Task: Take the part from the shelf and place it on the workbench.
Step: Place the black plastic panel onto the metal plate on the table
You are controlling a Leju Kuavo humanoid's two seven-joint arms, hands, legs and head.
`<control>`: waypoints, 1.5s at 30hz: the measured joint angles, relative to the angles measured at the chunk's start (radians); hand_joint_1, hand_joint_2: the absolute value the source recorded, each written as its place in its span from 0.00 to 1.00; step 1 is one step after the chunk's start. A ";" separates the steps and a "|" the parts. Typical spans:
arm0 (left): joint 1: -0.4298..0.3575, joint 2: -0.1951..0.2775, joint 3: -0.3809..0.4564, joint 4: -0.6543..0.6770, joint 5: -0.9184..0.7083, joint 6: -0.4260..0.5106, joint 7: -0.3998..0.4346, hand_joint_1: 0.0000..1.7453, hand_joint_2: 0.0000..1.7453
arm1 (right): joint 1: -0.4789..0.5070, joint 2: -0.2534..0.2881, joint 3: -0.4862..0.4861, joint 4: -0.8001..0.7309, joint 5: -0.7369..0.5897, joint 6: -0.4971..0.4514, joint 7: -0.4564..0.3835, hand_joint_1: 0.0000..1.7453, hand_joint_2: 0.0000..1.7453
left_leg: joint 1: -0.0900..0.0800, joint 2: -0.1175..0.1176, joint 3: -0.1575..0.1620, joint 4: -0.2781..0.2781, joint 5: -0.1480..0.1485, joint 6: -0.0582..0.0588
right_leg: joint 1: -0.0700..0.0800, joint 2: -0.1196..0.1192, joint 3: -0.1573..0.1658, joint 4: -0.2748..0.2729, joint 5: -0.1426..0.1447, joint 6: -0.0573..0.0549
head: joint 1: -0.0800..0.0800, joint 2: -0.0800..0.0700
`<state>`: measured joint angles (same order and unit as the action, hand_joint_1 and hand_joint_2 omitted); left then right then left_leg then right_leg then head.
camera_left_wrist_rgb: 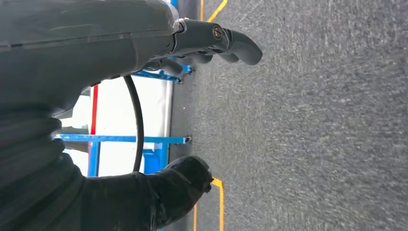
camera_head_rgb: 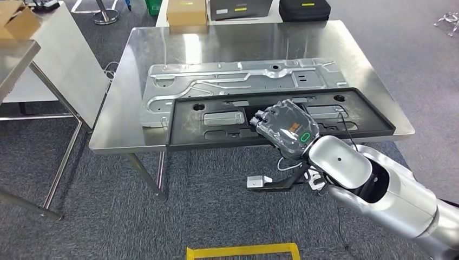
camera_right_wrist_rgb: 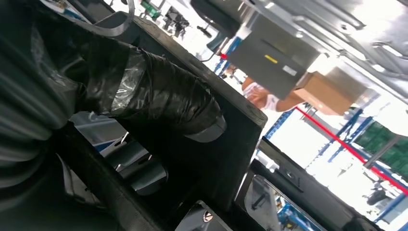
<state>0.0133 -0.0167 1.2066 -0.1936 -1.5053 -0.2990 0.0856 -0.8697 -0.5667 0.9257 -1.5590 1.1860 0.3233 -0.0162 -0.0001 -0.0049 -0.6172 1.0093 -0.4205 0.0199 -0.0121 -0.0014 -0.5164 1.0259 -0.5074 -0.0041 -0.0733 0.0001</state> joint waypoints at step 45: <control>0.001 -0.002 0.010 -0.001 0.000 0.002 -0.006 0.00 1.00 | 0.050 0.065 0.008 0.081 0.021 -0.041 0.010 1.00 1.00 | -0.006 -0.010 0.130 -0.019 -0.097 0.013 | 0.010 0.003 -0.142 0.007 0.111 -0.004 | 0.006 0.000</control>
<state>0.0146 -0.0182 1.2165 -0.1945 -1.5053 -0.2974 0.0796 -0.8193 -0.5014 0.9339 -1.4781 1.2073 0.2820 -0.0057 -0.0060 -0.0147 -0.4868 0.9905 -0.5175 0.0324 -0.0023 0.0016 -0.6586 1.0327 -0.3966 -0.0086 -0.0669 0.0001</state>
